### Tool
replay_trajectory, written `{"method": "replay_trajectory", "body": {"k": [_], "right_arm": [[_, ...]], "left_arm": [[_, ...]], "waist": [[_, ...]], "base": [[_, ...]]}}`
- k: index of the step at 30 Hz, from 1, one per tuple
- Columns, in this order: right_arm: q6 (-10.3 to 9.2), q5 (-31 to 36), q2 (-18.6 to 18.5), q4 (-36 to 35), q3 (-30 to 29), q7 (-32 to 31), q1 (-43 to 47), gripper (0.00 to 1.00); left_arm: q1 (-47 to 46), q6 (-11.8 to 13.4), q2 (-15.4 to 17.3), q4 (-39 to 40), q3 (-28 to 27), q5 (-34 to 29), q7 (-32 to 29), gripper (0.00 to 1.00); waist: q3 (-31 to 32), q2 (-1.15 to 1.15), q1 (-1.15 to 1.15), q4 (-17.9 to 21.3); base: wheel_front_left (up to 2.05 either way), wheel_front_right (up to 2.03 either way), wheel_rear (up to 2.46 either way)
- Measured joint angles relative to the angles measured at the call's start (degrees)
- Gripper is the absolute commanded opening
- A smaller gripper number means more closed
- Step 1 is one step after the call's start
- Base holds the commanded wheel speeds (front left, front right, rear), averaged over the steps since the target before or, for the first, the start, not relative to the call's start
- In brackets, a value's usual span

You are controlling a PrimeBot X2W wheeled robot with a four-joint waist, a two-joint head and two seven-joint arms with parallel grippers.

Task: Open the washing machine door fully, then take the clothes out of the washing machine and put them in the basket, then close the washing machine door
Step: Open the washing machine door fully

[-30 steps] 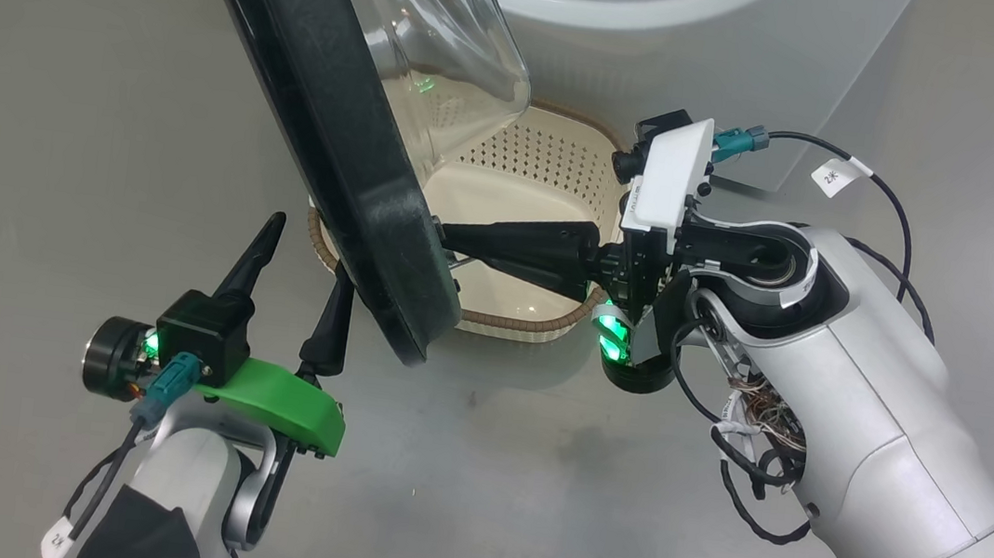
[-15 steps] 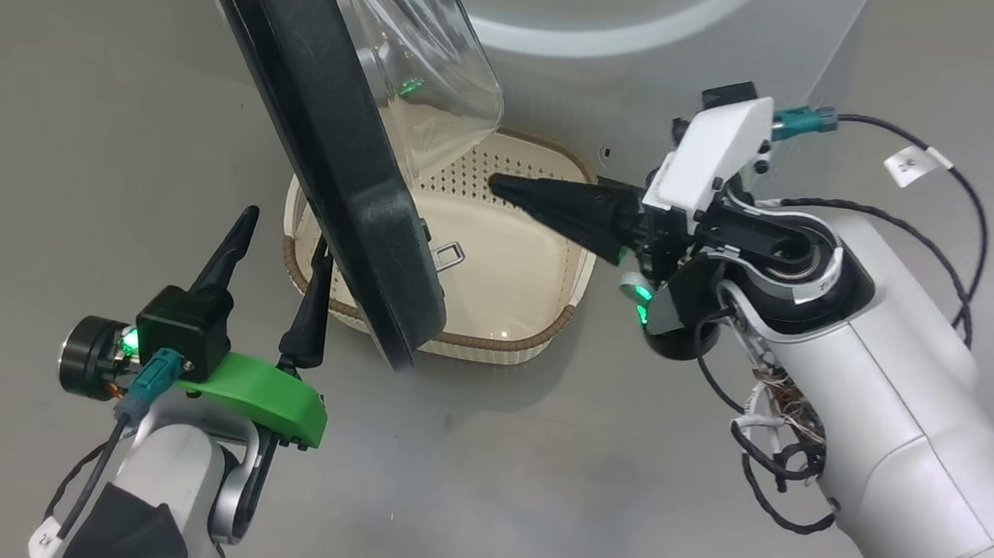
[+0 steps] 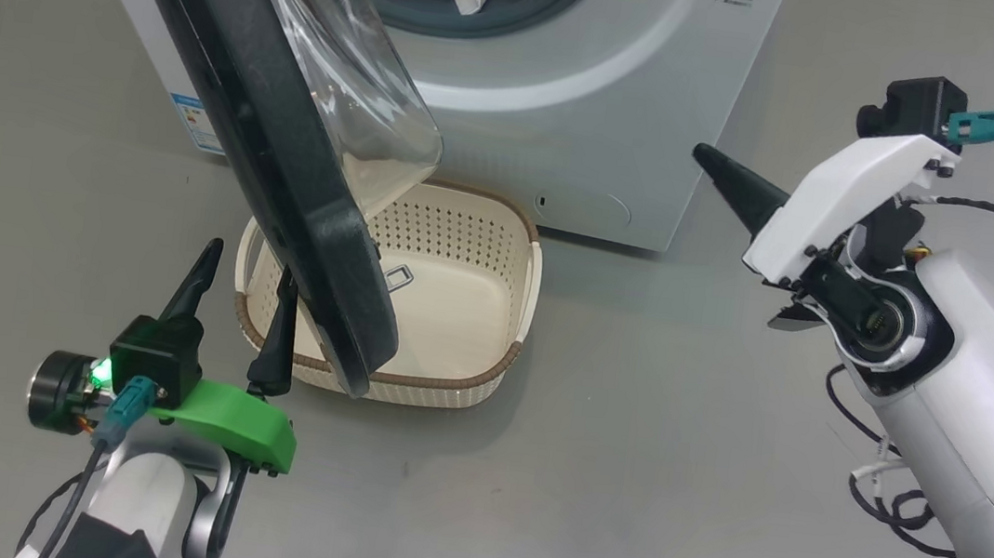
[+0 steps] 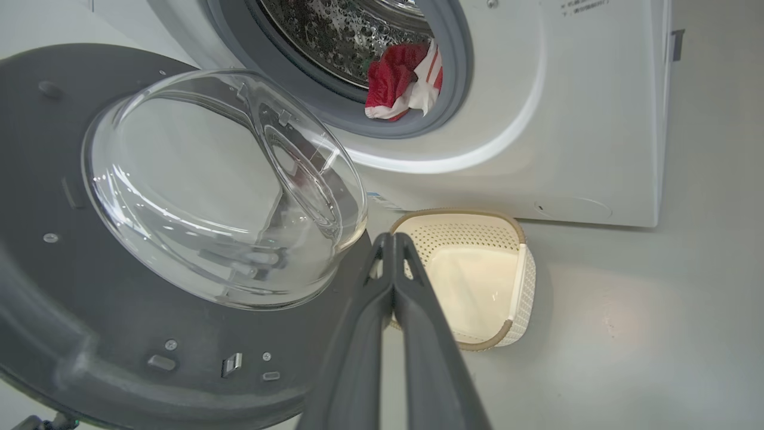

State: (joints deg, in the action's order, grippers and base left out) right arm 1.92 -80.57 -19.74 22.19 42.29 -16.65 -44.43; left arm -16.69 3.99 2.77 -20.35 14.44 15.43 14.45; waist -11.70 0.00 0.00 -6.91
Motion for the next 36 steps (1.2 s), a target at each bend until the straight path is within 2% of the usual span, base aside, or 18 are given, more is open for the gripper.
{"method": "replay_trajectory", "body": {"k": [7, 9, 20, 23, 29, 30, 31, 36], "right_arm": [[0.93, 18.89, -6.59, -0.92, 5.49, 12.72, 1.57, 0.0], [0.49, 20.02, -6.64, -0.93, 5.66, 14.49, 2.36, 0.0], [-6.77, 24.62, -5.84, -1.0, 4.65, 28.96, 11.21, 0.0], [-7.34, 24.9, -5.95, -1.16, 4.07, 31.18, 13.0, 0.0], [-8.24, 26.29, -5.48, -1.25, 2.78, 31.17, 17.4, 0.0], [-8.55, 26.58, -5.15, -1.32, 2.5, 31.17, 17.83, 0.42], [-8.58, 27.15, -4.83, -1.43, 2.4, 31.17, 18.17, 1.0], [-8.66, 28.98, -4.06, -2.36, 0.33, 31.17, 19.85, 1.0]], "left_arm": [[1.55, 0.01, 0.05, 0.1, -1.38, -0.34, 0.0, 1.0], [1.85, 0.01, 0.04, 0.11, -1.48, -0.34, 0.0, 1.0], [4.3, 0.27, 0.02, 0.19, -2.65, -0.34, -0.01, 1.0], [4.42, 0.27, 0.02, 0.37, -3.18, -0.34, 0.0, 1.0], [5.41, 0.3, 0.03, 0.71, -4.46, -0.34, 0.0, 1.0], [5.67, 0.32, 0.07, 0.79, -4.89, -0.34, 0.0, 1.0], [5.93, 0.33, 0.19, 0.87, -5.16, -0.35, 0.0, 1.0], [6.28, 0.33, 0.22, 1.25, -5.3, -0.44, -0.01, 1.0]], "waist": [[2.34, 0.0, 0.0, 1.94], [2.64, 0.0, 0.0, 2.2], [5.29, 0.0, 0.0, 3.78], [5.56, 0.0, 0.0, 4.02], [6.02, 0.0, 0.0, 4.49], [6.09, 0.0, 0.0, 4.64], [6.17, 0.0, 0.0, 4.82], [6.42, 0.0, 0.0, 5.58]], "base": [[0.0, 0.0, 0.0], [0.0, 0.0, 0.0], [0.0, 0.0, 0.0], [0.0, 0.0, 0.0], [0.0, 0.0, 0.0], [0.0, 0.0, 0.0], [0.0, 0.0, 0.0], [0.0, 0.0, 0.0]]}}
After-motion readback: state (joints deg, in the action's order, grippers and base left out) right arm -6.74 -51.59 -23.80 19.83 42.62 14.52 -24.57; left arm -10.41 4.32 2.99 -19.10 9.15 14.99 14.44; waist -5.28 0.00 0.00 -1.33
